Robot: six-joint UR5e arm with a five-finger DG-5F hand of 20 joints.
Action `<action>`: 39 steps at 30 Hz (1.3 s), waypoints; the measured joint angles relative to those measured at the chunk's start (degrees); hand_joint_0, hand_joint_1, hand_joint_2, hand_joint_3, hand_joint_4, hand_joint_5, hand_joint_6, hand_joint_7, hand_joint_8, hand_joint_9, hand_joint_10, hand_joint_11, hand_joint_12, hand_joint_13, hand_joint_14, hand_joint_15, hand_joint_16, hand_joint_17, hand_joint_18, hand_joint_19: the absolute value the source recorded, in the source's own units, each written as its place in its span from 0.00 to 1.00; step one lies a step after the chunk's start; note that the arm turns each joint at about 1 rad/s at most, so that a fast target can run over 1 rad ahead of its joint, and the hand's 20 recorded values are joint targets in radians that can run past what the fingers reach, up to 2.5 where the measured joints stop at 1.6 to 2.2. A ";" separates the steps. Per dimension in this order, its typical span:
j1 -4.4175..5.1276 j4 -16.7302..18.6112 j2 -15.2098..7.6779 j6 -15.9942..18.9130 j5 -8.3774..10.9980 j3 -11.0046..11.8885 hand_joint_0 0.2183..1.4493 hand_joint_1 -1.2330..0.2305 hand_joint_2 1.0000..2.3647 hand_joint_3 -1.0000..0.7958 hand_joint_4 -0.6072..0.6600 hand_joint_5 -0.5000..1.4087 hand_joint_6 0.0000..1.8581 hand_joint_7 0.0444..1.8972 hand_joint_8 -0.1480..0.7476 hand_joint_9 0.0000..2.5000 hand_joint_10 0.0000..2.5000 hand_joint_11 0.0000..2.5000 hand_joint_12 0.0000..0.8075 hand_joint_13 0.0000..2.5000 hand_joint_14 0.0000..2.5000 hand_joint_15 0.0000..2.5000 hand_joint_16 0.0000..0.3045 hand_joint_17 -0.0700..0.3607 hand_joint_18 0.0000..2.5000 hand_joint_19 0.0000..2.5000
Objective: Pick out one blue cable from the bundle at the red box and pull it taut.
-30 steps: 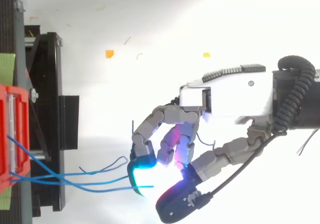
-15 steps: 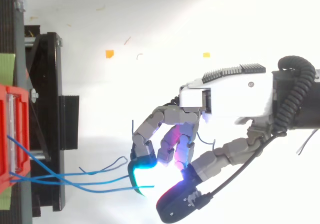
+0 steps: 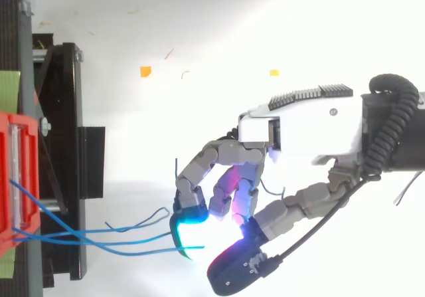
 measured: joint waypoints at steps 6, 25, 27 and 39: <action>0.00 0.00 0.00 0.00 0.00 0.00 0.33 0.41 0.00 0.35 0.44 0.24 0.48 0.49 0.50 0.51 0.01 0.30 0.44 0.32 0.01 0.19 0.18 0.46 0.32 0.27; 0.00 0.00 0.00 0.00 0.00 0.00 0.32 0.39 0.00 0.36 0.44 0.24 0.48 0.49 0.50 0.53 0.01 0.31 0.46 0.34 0.01 0.19 0.19 0.46 0.33 0.26; 0.00 0.00 0.00 0.00 0.00 0.00 0.32 0.39 0.00 0.36 0.43 0.24 0.48 0.49 0.50 0.53 0.01 0.31 0.45 0.34 0.01 0.19 0.19 0.46 0.33 0.26; 0.00 0.00 0.00 0.00 0.00 0.00 0.32 0.39 0.00 0.37 0.43 0.24 0.48 0.50 0.50 0.53 0.01 0.31 0.45 0.34 0.01 0.19 0.19 0.46 0.33 0.26</action>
